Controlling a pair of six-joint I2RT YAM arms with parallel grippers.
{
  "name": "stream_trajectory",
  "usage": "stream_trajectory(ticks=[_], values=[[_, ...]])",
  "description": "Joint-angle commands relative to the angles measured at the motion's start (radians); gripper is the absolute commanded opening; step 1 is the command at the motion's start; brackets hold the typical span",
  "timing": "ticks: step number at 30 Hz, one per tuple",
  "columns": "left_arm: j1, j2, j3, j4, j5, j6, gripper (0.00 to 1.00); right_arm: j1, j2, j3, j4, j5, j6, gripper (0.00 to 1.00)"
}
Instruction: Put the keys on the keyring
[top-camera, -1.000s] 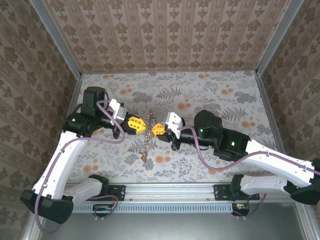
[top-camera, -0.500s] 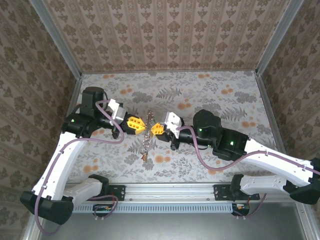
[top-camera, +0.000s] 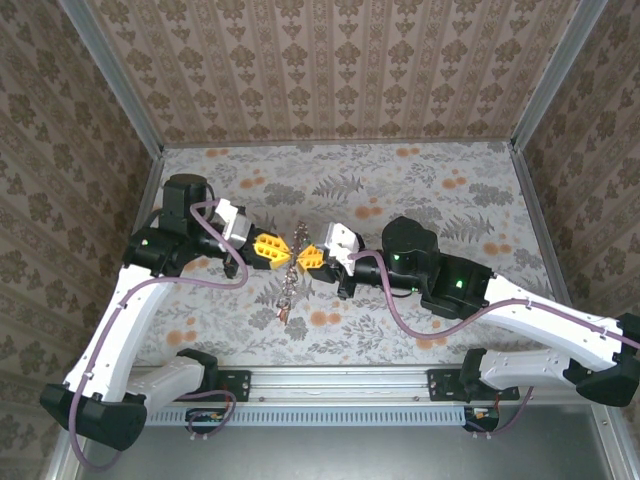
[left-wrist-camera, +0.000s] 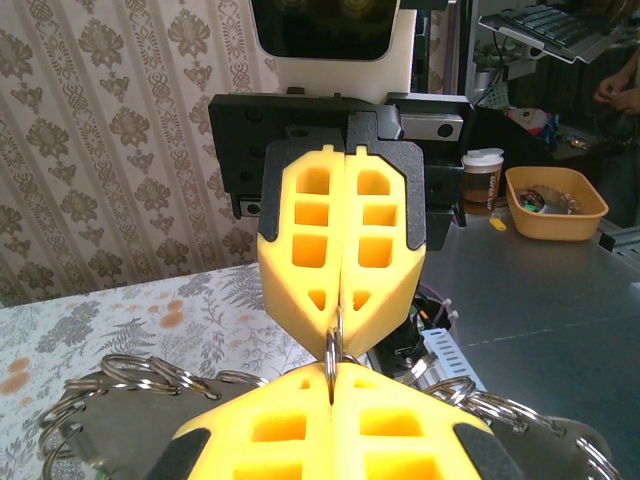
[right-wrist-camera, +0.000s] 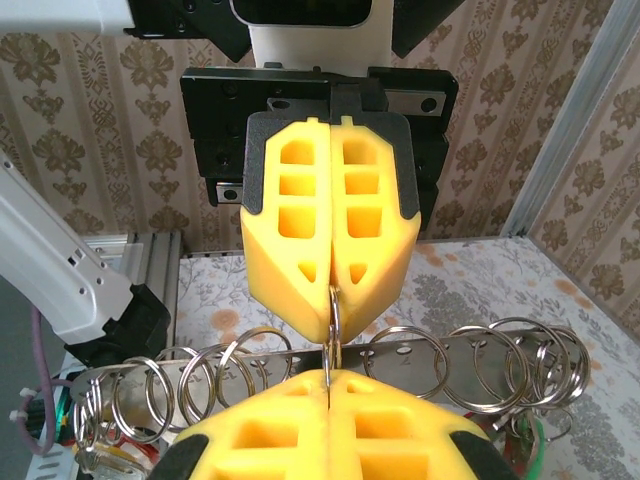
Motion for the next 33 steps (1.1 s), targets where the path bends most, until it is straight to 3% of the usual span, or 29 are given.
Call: stream_trajectory(ticks=[1, 33], values=[[-0.008, -0.019, -0.01, 0.014, 0.039, -0.007, 0.0, 0.002, 0.017, 0.042, 0.062, -0.015, -0.014, 0.0], [-0.069, -0.073, -0.004, -0.017, -0.158, 0.025, 0.0, 0.025, 0.092, 0.203, -0.087, 0.035, -0.042, 0.0]])
